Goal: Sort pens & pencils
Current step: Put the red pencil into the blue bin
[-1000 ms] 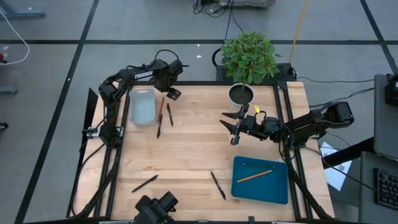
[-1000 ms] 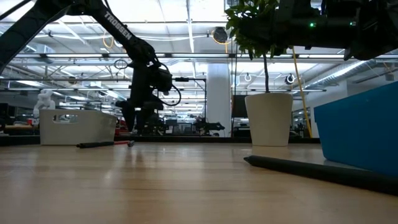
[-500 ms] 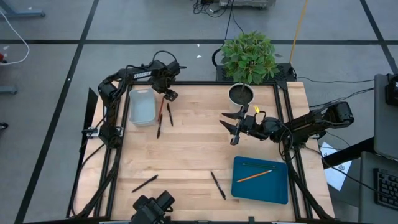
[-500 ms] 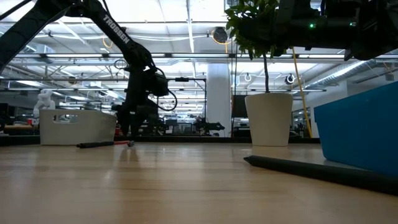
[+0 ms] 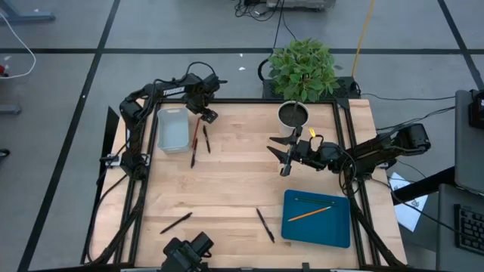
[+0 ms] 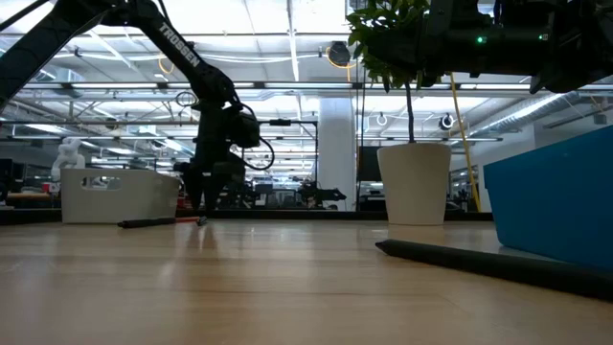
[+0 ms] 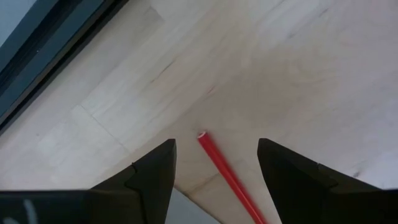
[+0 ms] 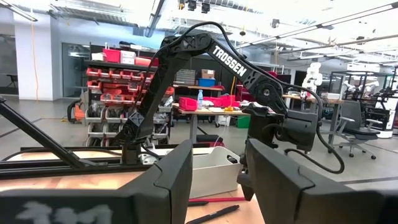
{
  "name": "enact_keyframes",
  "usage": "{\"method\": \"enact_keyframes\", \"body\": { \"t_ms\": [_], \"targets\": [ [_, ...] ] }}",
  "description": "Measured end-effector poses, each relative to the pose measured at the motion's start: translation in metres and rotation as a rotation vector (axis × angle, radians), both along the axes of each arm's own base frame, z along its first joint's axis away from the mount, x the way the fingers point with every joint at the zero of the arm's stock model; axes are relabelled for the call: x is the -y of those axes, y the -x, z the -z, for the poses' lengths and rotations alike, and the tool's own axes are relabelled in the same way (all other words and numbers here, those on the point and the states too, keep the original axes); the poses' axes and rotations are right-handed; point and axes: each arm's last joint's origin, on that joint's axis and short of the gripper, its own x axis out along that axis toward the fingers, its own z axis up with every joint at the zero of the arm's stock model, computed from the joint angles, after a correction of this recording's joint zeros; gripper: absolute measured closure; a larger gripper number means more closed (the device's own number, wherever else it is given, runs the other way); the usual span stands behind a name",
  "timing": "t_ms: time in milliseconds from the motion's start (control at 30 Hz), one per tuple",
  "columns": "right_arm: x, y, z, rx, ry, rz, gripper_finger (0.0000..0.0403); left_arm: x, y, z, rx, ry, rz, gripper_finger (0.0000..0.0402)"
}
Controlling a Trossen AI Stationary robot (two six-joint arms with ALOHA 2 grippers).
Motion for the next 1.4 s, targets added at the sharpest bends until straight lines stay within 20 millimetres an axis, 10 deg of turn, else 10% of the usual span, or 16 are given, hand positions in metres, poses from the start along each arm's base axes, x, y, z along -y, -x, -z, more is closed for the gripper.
{"method": "enact_keyframes", "body": {
  "t_ms": [767,1167,1400],
  "targets": [
    [0.0,0.0,0.0,-0.003,0.001,0.0,0.0259,0.003,0.009,0.019,-0.005,0.01,-0.004,0.0177],
    [0.0,0.0,0.002,-0.024,0.002,0.0,0.0259,0.001,0.008,0.018,0.003,-0.016,-0.014,0.038],
    [0.0,0.0,0.002,-0.023,0.002,0.0,0.0259,0.001,0.008,0.018,0.002,-0.023,-0.011,0.0393]
  ]
}}
